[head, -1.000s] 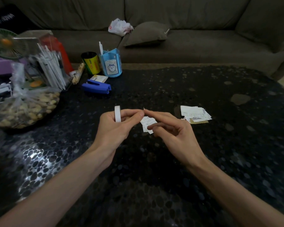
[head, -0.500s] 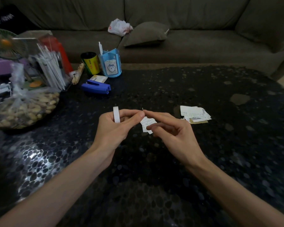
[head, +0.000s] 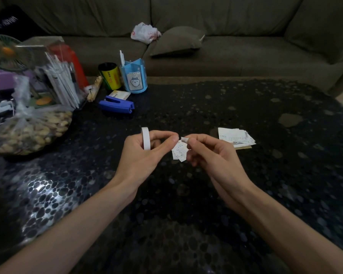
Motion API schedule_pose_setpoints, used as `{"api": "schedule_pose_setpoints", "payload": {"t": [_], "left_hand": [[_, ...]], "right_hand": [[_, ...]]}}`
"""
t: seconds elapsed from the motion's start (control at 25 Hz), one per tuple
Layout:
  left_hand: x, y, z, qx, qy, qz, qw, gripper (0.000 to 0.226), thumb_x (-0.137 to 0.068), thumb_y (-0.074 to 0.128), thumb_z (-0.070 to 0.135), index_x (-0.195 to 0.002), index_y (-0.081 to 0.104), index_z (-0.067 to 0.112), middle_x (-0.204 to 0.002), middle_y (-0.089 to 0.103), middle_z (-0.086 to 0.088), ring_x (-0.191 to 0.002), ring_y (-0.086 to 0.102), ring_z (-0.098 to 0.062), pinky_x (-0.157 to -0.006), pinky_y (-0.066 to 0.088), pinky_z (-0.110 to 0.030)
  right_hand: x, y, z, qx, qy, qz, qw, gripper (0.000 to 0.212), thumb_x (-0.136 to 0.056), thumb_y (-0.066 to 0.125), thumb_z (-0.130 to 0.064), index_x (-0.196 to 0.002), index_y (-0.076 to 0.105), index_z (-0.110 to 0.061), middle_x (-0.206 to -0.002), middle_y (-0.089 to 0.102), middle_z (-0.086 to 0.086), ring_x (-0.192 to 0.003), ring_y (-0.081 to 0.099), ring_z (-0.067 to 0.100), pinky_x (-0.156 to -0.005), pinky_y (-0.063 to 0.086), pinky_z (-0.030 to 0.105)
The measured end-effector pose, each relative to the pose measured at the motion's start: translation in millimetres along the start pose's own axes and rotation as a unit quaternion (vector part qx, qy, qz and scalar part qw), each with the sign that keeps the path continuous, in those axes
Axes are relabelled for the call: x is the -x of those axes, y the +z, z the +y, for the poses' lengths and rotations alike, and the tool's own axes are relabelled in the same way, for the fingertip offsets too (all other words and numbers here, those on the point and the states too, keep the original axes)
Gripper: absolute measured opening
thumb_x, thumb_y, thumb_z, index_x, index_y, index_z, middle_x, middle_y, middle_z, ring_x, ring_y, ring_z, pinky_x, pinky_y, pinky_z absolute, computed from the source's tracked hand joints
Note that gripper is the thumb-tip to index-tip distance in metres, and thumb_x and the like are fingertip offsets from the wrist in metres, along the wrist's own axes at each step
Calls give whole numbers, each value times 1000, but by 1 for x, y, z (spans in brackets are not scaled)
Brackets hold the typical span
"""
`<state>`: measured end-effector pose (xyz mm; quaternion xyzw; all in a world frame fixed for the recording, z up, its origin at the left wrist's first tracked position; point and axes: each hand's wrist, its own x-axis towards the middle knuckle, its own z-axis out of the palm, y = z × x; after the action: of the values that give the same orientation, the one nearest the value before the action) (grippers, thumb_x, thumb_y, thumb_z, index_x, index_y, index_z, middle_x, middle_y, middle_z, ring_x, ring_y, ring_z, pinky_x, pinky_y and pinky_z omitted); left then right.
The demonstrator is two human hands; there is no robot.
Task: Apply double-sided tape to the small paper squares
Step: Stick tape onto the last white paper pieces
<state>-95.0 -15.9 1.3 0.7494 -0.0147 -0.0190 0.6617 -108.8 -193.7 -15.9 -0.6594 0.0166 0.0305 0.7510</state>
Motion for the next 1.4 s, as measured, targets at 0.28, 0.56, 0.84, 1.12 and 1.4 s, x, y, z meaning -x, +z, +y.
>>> {"api": "schedule_pose_setpoints", "payload": {"t": [0.28, 0.56, 0.84, 1.12, 1.4], "left_hand": [[4, 4, 1, -68, 68, 34, 995, 8, -85, 81, 31, -91, 81, 25, -66, 64, -16, -59, 57, -24, -64, 54, -30], [3, 1, 0, -1, -9, 26, 1000, 16, -85, 80, 33, -97, 83, 23, -71, 74, 0, -61, 68, -10, -60, 52, -17], [3, 0, -3, 62, -65, 8, 996, 17, -88, 78, 32, -100, 83, 20, -51, 57, 15, -47, 42, -4, -54, 31, -21], [0, -1, -6, 84, -76, -6, 994, 16, -88, 78, 32, -98, 84, 21, -53, 43, 4, -53, 28, -12, -51, 25, -25], [0, -1, -5, 89, -77, 0, 993, 16, -88, 78, 31, -98, 84, 20, -51, 49, 8, -52, 31, -10, -51, 26, -25]], "right_hand": [[2, 1, -3, 8, -24, -6, 1000, 17, -97, 69, -10, -103, 84, -18, -87, 75, -1, -76, 63, 10, -74, 52, 26], [4, 2, -2, 57, -60, -20, 996, 37, -97, 61, -2, -110, 83, -29, -103, 76, 0, -78, 66, 10, -73, 52, 23], [5, 3, 0, 68, -73, -21, 995, 43, -96, 60, 4, -115, 82, -27, -105, 74, 0, -73, 65, 6, -71, 52, 20], [4, 2, 1, 70, -70, -19, 995, 44, -96, 59, 6, -116, 82, -27, -105, 72, 0, -73, 66, 4, -71, 52, 22], [3, 2, 2, 76, -74, -21, 994, 45, -96, 59, 5, -117, 81, -28, -105, 72, -1, -73, 66, 5, -70, 53, 23]]}}
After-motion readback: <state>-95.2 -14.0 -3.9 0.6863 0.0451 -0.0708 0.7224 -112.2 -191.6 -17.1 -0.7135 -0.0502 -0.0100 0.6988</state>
